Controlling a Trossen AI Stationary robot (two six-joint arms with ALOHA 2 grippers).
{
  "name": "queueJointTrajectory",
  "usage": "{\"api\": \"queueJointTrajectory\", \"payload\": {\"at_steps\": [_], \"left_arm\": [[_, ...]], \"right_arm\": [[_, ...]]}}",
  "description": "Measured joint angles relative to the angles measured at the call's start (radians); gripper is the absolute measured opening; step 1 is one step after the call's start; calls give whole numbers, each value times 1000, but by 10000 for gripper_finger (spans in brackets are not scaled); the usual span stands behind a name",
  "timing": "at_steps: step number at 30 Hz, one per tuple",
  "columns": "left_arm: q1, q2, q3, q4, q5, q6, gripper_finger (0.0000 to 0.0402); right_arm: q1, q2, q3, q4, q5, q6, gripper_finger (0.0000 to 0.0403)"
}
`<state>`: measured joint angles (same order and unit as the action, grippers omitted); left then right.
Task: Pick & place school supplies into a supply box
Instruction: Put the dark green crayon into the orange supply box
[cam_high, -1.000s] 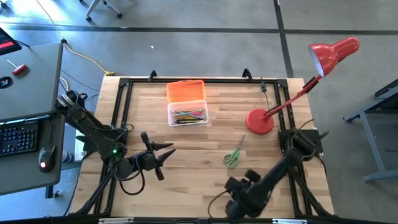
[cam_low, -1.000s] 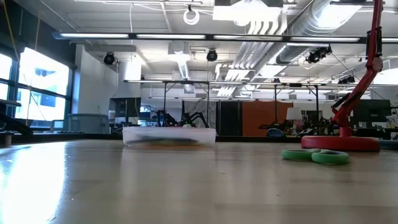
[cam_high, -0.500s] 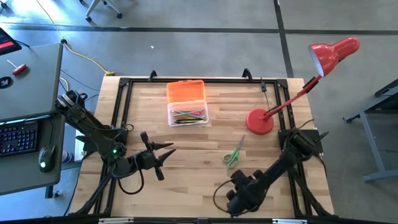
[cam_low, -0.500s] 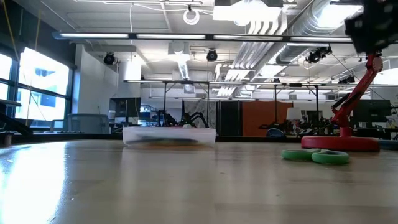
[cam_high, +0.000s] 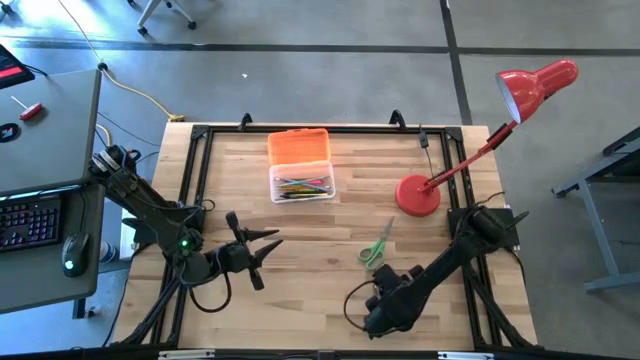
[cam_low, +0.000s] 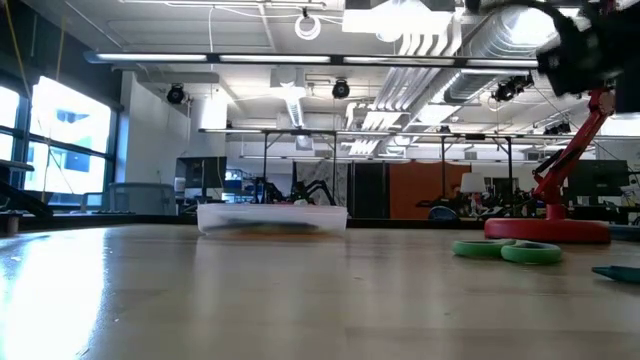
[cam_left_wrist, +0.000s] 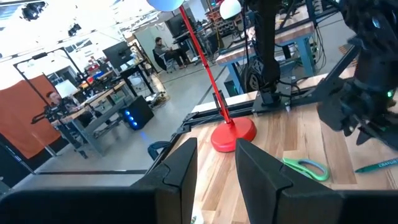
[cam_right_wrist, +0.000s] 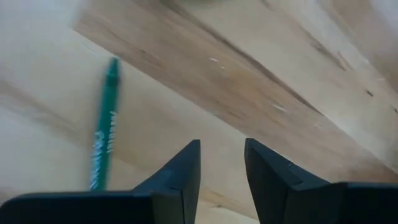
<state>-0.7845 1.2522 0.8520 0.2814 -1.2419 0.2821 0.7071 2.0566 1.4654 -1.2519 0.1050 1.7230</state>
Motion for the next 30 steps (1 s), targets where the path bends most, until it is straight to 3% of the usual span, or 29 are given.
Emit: {"api": "queueJointTrajectory", "payload": {"at_steps": [7, 11, 15, 22, 30], "left_arm": [[0, 0, 0, 0, 0, 0, 140], [0, 0, 0, 0, 0, 0, 140], [0, 0, 0, 0, 0, 0, 140], [0, 0, 0, 0, 0, 0, 140], [0, 0, 0, 0, 0, 0, 140]], "right_arm": [[5, -103, 2, 173, 227, -28, 103], [6, -78, -11, 301, 188, -67, 102], [11, -52, -11, 282, 122, -41, 88], [20, -43, -16, 259, 160, -22, 72], [20, -48, -149, 349, 115, 5, 71]]}}
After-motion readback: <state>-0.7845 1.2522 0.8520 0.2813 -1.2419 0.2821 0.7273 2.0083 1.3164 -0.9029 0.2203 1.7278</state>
